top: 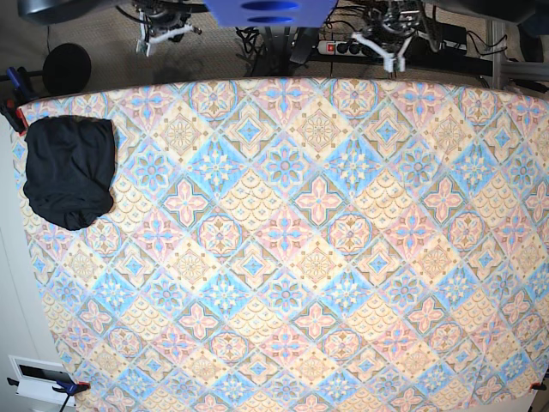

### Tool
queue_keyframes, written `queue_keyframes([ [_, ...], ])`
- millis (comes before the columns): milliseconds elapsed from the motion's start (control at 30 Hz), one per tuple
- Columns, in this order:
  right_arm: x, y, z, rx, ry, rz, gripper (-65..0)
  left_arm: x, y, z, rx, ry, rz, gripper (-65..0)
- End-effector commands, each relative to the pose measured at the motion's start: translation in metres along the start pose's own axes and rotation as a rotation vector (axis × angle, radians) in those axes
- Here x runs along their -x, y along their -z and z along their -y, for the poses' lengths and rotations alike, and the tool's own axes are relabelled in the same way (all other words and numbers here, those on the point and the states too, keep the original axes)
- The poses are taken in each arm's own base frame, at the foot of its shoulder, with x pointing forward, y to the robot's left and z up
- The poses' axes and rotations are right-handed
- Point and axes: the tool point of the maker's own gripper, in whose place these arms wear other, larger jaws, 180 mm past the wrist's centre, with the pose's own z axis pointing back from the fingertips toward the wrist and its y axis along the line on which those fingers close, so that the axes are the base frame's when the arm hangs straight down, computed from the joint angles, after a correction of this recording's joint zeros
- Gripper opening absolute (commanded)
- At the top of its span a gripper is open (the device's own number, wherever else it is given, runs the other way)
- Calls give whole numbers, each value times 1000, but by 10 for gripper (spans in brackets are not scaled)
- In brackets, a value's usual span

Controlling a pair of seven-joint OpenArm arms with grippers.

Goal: Layout the t-shirt on the table in an organized manner, then fold the t-shirt properly

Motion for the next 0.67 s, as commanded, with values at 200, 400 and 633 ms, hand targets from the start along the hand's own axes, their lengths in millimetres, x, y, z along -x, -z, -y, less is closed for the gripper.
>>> queue_keyframes([
  [200, 2, 9, -31, -45, 28, 14, -650, 2, 14, 36, -9, 151, -30, -650],
  [400, 4, 10, -35, -51, 29, 12, -650, 3, 16, 41, -33, 157, -23, -650],
  [633, 4, 10, -36, -52, 27, 11, -650, 9, 15, 48, -24, 146, -29, -650],
])
